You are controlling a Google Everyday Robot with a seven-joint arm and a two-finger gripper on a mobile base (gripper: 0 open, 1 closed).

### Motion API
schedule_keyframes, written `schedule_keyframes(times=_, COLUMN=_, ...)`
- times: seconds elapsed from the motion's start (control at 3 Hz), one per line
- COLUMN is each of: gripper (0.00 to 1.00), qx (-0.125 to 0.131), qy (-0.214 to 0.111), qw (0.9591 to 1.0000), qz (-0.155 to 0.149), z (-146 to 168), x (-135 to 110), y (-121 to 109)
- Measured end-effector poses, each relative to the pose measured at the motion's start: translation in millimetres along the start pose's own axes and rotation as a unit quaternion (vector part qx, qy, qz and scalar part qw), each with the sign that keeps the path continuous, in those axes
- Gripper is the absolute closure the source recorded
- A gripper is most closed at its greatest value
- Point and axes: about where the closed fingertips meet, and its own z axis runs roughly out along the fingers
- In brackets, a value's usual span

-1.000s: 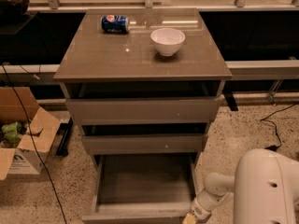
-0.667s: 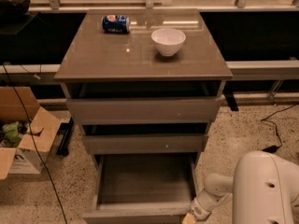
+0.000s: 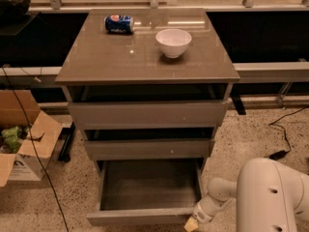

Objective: Close bottom drawer

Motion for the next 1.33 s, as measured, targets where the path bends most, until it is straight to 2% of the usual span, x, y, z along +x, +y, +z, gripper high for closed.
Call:
schedule_keyframes(times=0.33, gripper=1.0, qx=0.011, qy=-0.018, qw=0.9997, qz=-0.012, z=-4, x=-21, y=-11)
schedule_keyframes(times=0.67, gripper=1.0, qx=0.014, qy=-0.022, qw=0.9995, qz=-0.016, z=-6, x=-27, y=-13)
schedule_keyframes(times=1.33, gripper=1.0, qx=0.045, qy=-0.058, qw=0.9958, qz=-0.055, z=-26, x=-85, y=-39)
